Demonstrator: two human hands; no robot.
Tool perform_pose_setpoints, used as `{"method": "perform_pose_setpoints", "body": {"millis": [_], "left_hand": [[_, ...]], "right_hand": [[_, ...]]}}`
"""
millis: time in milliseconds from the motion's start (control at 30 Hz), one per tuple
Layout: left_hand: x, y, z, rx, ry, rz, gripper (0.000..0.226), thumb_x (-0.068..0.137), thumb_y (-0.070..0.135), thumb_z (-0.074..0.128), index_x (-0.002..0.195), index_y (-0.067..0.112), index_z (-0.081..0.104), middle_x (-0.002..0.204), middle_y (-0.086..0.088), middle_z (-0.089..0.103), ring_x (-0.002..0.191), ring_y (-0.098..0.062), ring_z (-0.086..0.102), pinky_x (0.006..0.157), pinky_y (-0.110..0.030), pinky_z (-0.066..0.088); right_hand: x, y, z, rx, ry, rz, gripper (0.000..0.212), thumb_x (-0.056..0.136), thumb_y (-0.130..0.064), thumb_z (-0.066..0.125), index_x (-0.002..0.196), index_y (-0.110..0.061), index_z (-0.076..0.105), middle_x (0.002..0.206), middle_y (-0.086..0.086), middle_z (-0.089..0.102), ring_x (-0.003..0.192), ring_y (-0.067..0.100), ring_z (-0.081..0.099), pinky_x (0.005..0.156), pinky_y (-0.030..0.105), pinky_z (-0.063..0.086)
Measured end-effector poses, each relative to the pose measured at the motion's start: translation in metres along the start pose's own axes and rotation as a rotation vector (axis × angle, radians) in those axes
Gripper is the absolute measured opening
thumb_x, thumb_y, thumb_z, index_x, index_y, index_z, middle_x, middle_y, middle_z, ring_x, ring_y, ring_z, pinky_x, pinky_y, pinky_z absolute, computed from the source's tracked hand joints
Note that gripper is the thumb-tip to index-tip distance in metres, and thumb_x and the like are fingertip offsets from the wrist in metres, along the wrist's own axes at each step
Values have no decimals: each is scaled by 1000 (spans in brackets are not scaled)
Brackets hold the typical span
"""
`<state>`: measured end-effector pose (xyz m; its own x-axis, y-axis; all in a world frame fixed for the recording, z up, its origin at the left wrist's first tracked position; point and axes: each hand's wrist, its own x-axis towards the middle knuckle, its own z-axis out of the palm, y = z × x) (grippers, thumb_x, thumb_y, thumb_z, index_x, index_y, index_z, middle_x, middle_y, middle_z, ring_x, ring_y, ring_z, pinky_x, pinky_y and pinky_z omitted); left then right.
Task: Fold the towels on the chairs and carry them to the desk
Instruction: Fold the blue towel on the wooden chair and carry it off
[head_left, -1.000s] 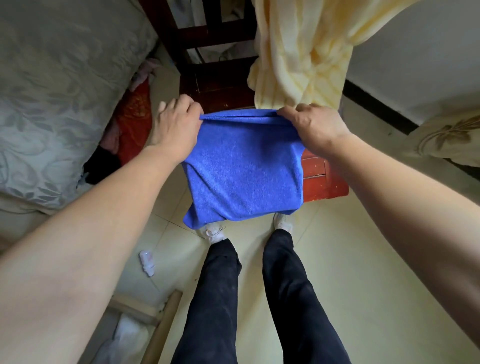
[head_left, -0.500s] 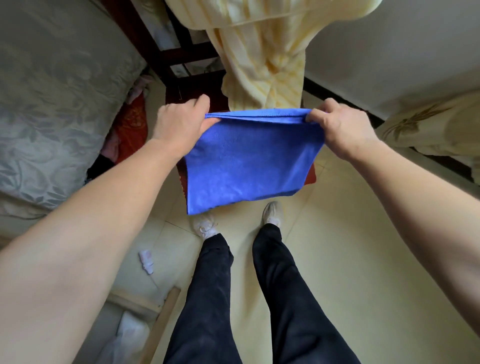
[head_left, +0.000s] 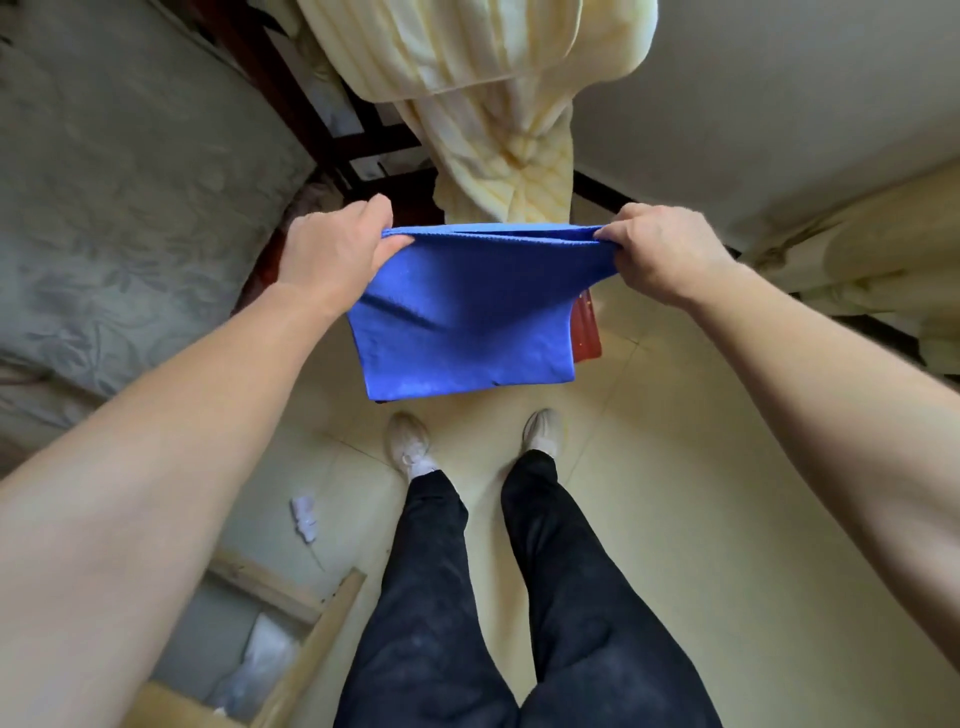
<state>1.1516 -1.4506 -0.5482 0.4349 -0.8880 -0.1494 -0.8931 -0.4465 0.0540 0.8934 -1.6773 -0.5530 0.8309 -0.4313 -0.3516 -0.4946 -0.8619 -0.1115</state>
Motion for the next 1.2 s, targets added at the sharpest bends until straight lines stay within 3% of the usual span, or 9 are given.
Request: {"method": "perform_pose_setpoints", "body": {"millis": [167,267,367,467,667,767,900,1100,1200], "left_hand": [[-21,2,-18,-132,1,4,49,87,55,62,89,7,50,77,-11,57,68,-35,54,59,-39,32],[-25,-2,-41,-163,16,-27,48,83,51,69,86,7,51,79,-13,56,71,-35,52,62,-40,34],[-23,-2,-65,-148,56,-50,32,90,35,67,91,4,59,90,-20,58,82,-40,57,70,-46,40],[-24,-7,-90,-202,139,-91,21,91,21,62,101,4,67,100,-22,57,90,-42,58,78,-46,42],[-53,-16,-131,-95,390,-119,30,89,12,47,109,8,69,104,-20,58,93,-39,55,76,-45,41],[-77,-16,-127,10,386,-162,30,90,14,46,107,15,71,96,-16,60,90,-40,52,74,-45,39],[-116,-12,-79,-92,376,-76,20,82,2,62,95,10,75,87,-12,67,79,-38,57,65,-43,47],[-163,-8,49,-115,189,-61,18,73,1,74,86,13,78,79,-6,72,71,-34,59,59,-36,49],[-196,9,113,-127,-35,-134,19,78,-1,71,91,11,77,77,-10,72,76,-36,58,62,-39,48]], "right_hand": [[-16,10,-14,170,113,73,29,88,-11,58,112,-16,73,109,14,71,98,41,64,81,45,53],[-21,16,-32,325,227,193,24,89,-16,60,112,-21,60,108,3,74,99,35,65,83,43,52],[-19,13,-56,356,297,216,32,90,-20,60,120,-29,60,111,-4,73,106,30,64,90,40,51],[-14,8,-84,320,387,243,30,93,-25,55,119,-31,70,116,2,69,108,31,60,89,37,48],[-40,-7,-127,334,528,258,27,90,-34,60,114,-33,73,111,1,70,101,27,64,84,37,51],[-65,-18,-125,332,504,253,23,89,-38,66,110,-31,75,107,1,72,96,27,66,81,37,52],[-93,-35,-79,352,385,313,20,87,-35,72,105,-28,77,103,5,71,95,30,66,79,38,52],[-109,-46,52,262,126,317,17,89,-27,70,105,-28,77,104,5,68,98,32,64,73,36,47],[-119,-48,121,233,-8,254,17,92,-27,68,107,-27,76,105,6,67,97,34,64,72,37,47]]}}
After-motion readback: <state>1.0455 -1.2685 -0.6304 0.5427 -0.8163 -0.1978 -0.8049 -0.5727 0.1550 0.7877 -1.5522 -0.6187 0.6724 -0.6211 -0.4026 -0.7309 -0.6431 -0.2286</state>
